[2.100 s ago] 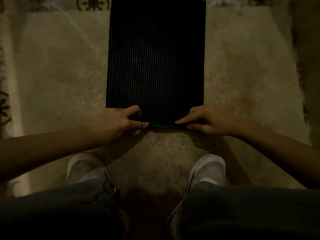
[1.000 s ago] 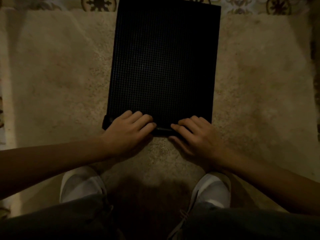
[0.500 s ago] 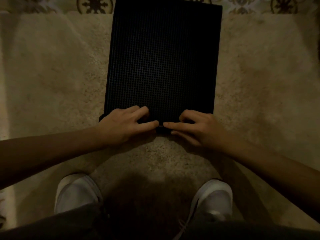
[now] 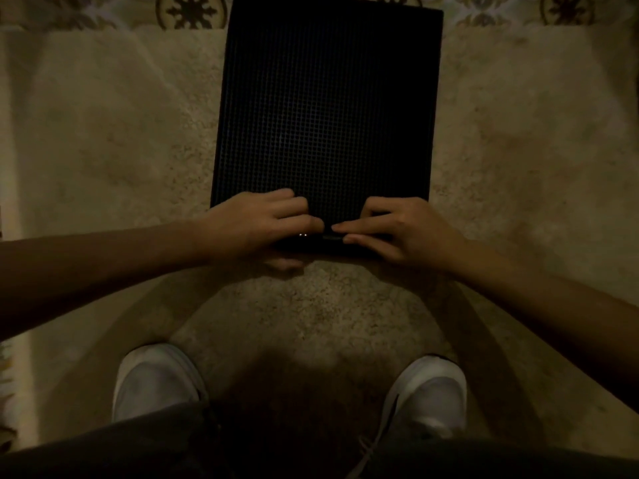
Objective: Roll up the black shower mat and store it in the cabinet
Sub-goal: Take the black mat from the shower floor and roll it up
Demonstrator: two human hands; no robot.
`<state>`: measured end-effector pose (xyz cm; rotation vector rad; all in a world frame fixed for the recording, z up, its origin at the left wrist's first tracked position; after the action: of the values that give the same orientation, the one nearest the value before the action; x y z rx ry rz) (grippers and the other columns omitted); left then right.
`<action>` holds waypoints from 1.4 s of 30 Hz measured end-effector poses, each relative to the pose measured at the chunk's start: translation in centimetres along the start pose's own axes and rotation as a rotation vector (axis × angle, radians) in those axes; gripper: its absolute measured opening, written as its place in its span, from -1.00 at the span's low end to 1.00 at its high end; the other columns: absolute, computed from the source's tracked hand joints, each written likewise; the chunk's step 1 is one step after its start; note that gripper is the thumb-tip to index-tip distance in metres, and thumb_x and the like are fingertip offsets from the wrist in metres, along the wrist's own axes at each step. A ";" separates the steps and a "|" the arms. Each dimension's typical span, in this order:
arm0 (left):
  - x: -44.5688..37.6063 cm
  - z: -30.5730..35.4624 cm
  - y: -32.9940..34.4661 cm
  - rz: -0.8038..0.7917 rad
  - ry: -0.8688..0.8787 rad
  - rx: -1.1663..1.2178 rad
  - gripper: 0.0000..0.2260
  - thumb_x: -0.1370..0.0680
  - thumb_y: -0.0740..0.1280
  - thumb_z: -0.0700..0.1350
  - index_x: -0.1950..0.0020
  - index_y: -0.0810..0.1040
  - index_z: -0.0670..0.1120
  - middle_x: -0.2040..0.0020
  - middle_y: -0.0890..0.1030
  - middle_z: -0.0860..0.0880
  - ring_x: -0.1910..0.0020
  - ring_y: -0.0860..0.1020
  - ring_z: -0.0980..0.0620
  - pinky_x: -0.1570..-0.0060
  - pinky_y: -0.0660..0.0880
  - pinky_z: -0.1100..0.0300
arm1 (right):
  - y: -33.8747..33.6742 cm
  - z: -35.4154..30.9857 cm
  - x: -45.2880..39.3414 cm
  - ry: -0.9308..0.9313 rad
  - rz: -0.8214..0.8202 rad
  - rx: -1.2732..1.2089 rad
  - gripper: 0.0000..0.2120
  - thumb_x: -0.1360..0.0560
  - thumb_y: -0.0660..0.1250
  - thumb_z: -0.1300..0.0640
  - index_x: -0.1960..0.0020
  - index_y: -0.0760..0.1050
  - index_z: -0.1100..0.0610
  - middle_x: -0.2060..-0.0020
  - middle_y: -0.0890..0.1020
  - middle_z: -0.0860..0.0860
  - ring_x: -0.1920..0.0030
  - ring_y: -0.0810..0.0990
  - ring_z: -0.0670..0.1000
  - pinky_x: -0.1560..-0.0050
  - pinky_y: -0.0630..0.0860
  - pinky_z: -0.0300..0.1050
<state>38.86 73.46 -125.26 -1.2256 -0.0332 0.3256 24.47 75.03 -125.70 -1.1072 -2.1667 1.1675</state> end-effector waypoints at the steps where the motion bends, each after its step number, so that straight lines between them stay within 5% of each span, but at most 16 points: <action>1: -0.1 -0.2 -0.2 -0.001 0.007 0.004 -0.62 -0.58 0.36 0.13 -0.25 0.53 -0.10 -0.03 0.50 -0.08 0.03 0.44 -0.04 0.32 0.45 0.15 | -0.3 0.1 -0.2 -0.007 0.009 0.012 -0.70 -0.64 0.28 -0.10 -0.30 0.61 -0.05 0.14 0.60 -0.05 0.26 0.54 -0.10 0.34 0.53 -0.09; 7: -0.9 -0.8 -1.1 0.011 0.023 -0.002 -0.71 -0.55 0.42 0.11 -0.12 0.64 -0.07 0.03 0.59 -0.05 0.06 0.47 -0.06 0.11 0.34 0.07 | -0.5 -0.9 -0.8 -0.095 0.017 0.254 -0.68 -0.66 0.25 -0.06 -0.18 0.62 0.14 0.10 0.61 0.08 0.16 0.57 0.08 0.27 0.54 0.00; 10: -1.4 -1.3 -1.1 -0.045 0.014 0.167 -0.69 -0.51 0.48 0.02 -0.15 0.66 -0.14 0.01 0.61 -0.07 0.08 0.56 -0.03 0.13 0.51 0.11 | -0.7 -1.8 -1.0 -0.094 0.048 0.319 -0.72 -0.66 0.23 0.00 -0.06 0.58 0.19 0.13 0.60 0.11 0.19 0.55 0.10 0.27 0.55 0.05; 14: -2.2 -2.0 -1.4 -0.083 0.034 0.218 -0.71 -0.54 0.44 0.04 -0.13 0.66 -0.14 0.04 0.59 -0.03 0.08 0.49 0.03 0.10 0.48 0.20 | 0.6 -3.1 -0.9 0.062 0.096 0.363 -0.53 -0.60 0.17 -0.25 0.00 0.49 0.18 0.13 0.52 0.09 0.20 0.46 0.07 0.26 0.44 -0.02; 16: -2.6 -2.3 -1.5 -0.118 0.028 0.203 -0.73 -0.56 0.41 0.07 -0.07 0.67 -0.12 0.08 0.55 -0.01 0.10 0.44 0.03 0.15 0.51 0.08 | 0.8 -3.1 -0.8 0.111 0.162 0.428 -0.49 -0.60 0.20 -0.27 -0.01 0.53 0.21 0.14 0.55 0.12 0.20 0.50 0.11 0.25 0.44 0.01; 19: -2.5 -2.3 -2.1 -0.081 -0.026 0.054 -0.69 -0.61 0.30 0.11 -0.07 0.67 -0.10 0.07 0.54 -0.06 0.11 0.45 -0.03 0.23 0.52 -0.01 | 0.6 -2.6 -1.1 0.085 0.195 0.457 -0.53 -0.64 0.21 -0.23 0.00 0.54 0.19 0.16 0.58 0.09 0.23 0.53 0.08 0.29 0.45 -0.03; 25: -0.6 -1.3 -0.7 -0.038 -0.409 -0.263 -0.58 -0.65 0.10 0.12 -0.23 0.48 -0.20 -0.02 0.50 -0.18 0.08 0.44 -0.16 0.16 0.40 -0.04 | -0.1 -2.0 -2.1 0.045 0.234 0.560 -0.60 -0.70 0.12 -0.14 0.06 0.49 0.14 0.21 0.56 0.05 0.24 0.51 0.07 0.23 0.38 -0.04; 29: -1.0 -1.0 0.1 -0.056 -0.373 -0.381 -0.60 -0.67 0.06 0.12 -0.12 0.48 -0.19 0.02 0.51 -0.17 0.11 0.45 -0.17 0.16 0.37 -0.05 | -0.2 -1.3 -2.3 0.145 0.210 0.441 -0.65 -0.71 0.08 -0.08 0.03 0.49 0.13 0.15 0.54 0.05 0.23 0.52 0.04 0.34 0.41 -0.08; 33: -2.8 -2.6 -0.6 -0.068 -0.372 -0.408 -0.62 -0.68 0.02 0.10 0.04 0.46 -0.14 0.15 0.53 -0.13 0.22 0.49 -0.15 0.22 0.37 -0.01 | -1.9 -0.3 -3.6 0.156 0.213 0.463 -0.58 -0.71 0.06 -0.12 0.08 0.52 0.12 0.16 0.55 0.05 0.27 0.54 0.04 0.45 0.39 -0.05; 36: -4.0 -3.6 -0.9 -0.093 -0.404 -0.330 -0.61 -0.66 -0.02 0.09 0.06 0.47 -0.13 0.20 0.56 -0.11 0.30 0.54 -0.12 0.33 0.40 0.06 | -2.7 -0.5 -3.8 0.248 0.299 0.687 -0.53 -0.70 0.07 -0.16 0.11 0.54 0.13 0.23 0.58 0.08 0.21 0.56 0.12 0.32 0.42 0.01; 42: -3.7 -3.2 -1.0 -0.021 -0.431 -0.276 -0.67 -0.66 -0.05 0.07 0.04 0.41 -0.07 0.28 0.54 -0.03 0.41 0.51 -0.02 0.48 0.33 0.13 | 0.0 -1.3 -2.0 0.318 0.286 0.623 -0.39 -0.62 -0.01 -0.32 -0.01 0.51 0.19 0.14 0.54 0.15 0.18 0.49 0.16 0.21 0.41 0.07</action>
<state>36.22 69.24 -124.87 -1.4064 -0.4755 0.5762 26.48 74.06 -124.97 -1.2209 -1.2962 1.5237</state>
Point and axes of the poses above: each hand's wrist, its own x-axis away from the middle knuckle, its own y-axis out of the palm, z = x × y, the point moved 9 cm from there along -x, towards the middle knuckle
